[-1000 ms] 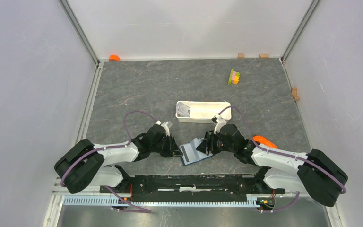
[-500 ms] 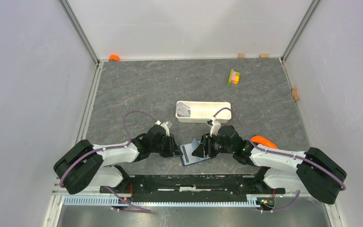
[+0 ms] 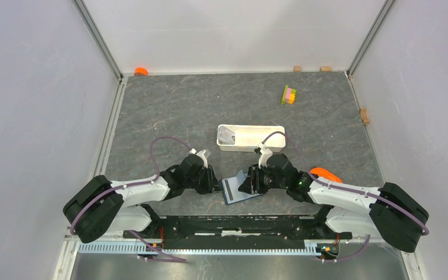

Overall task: Put the credit cards into the card holder
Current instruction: Insert the credit card into the card holder.

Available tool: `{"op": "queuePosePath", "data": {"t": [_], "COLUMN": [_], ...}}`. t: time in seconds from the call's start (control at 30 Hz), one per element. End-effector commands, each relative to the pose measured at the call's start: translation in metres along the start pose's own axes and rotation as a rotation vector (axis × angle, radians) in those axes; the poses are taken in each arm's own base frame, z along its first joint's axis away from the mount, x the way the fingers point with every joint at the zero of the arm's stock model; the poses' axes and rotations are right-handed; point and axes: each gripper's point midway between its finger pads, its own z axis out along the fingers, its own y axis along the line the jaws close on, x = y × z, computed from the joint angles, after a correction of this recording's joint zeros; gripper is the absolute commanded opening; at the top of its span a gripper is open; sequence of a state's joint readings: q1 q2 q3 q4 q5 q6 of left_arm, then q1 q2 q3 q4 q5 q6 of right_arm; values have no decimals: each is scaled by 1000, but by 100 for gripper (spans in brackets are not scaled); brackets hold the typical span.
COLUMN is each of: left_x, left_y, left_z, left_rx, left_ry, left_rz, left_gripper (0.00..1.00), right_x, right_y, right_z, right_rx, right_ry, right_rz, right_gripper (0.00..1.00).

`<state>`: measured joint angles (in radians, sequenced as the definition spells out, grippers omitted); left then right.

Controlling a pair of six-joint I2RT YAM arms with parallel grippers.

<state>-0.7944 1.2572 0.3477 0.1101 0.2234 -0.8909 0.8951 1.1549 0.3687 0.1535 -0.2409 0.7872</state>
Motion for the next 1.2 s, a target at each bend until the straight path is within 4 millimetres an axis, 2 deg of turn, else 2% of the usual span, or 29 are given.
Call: {"op": "queuePosePath", "data": {"t": [0.0, 0.2, 0.4, 0.47, 0.63, 0.77, 0.97, 1.17], "left_x": [-10, -13, -15, -15, -15, -16, -17, -18], "left_y": [-3, -1, 0, -1, -3, -7, -13, -28], "left_z": [-5, -9, -11, -11, -10, -10, -12, -13], "left_rx": [-26, -39, -44, -42, -35, -19, 7, 77], "left_ry": [-39, -54, -62, -62, -56, -58, -61, -58], "left_rz": [36, 47, 49, 47, 48, 55, 55, 41], "left_gripper": [30, 30, 30, 30, 30, 30, 31, 37], "right_x": [-25, -22, -19, -16, -11, -15, -19, -31], "right_y": [16, 25, 45, 39, 7, -2, -7, -38], "right_z": [-5, 1, 8, 11, 13, 9, 5, -9], "right_rx": [-21, -64, -122, -93, 56, 110, 135, 234], "right_ry": [-70, -56, -26, -21, -19, -37, -55, -49], "right_rz": [-54, -64, -105, -100, -96, -119, -148, -162], "right_gripper": [47, 46, 47, 46, 37, 36, 42, 51]}}
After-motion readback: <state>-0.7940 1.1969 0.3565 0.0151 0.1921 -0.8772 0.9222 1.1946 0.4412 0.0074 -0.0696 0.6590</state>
